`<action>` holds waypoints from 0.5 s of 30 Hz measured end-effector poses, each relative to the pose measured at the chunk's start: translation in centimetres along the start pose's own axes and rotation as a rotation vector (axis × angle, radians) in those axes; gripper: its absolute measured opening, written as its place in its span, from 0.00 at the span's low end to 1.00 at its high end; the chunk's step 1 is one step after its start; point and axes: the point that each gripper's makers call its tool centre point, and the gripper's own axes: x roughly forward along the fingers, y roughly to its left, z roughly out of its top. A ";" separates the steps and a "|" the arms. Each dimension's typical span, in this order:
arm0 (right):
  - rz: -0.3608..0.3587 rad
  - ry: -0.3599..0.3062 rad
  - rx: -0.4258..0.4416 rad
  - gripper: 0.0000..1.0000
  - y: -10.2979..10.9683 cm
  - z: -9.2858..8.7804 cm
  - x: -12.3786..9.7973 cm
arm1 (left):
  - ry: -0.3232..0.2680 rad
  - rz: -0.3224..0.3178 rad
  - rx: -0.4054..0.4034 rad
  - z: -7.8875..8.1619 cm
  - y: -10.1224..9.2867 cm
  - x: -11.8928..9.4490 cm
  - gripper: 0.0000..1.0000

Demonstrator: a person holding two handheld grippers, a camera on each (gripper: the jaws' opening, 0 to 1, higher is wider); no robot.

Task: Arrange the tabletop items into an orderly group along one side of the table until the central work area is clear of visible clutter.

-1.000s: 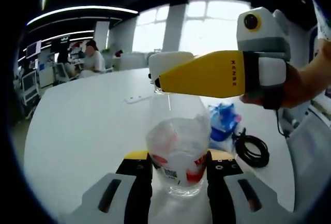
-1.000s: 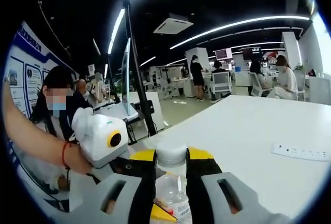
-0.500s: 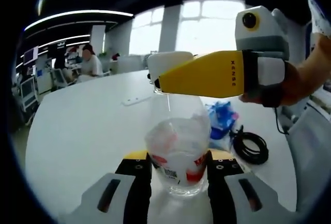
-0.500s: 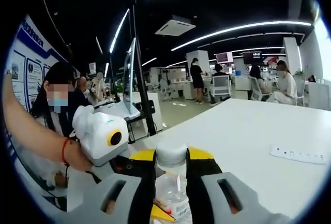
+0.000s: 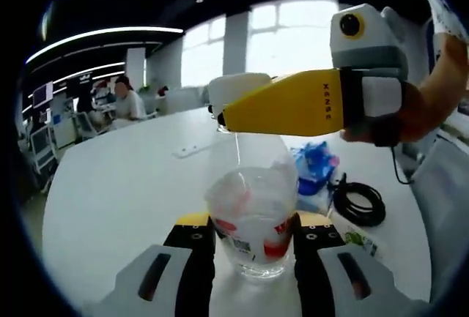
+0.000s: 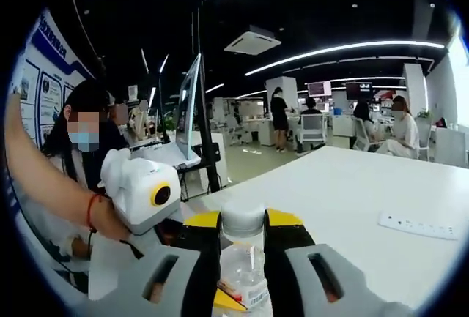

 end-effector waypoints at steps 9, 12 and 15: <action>-0.019 0.001 -0.050 0.19 0.4 -0.1 -0.2 | -0.010 0.001 0.022 0.0 -0.1 -0.1 0.38; -0.031 0.005 -0.080 0.19 0.6 -0.1 -0.3 | -0.011 0.002 0.027 0.0 -0.2 -0.1 0.38; -0.039 -0.001 -0.090 0.19 0.8 -0.2 -0.4 | -0.011 -0.001 0.022 -0.2 -0.2 -0.2 0.38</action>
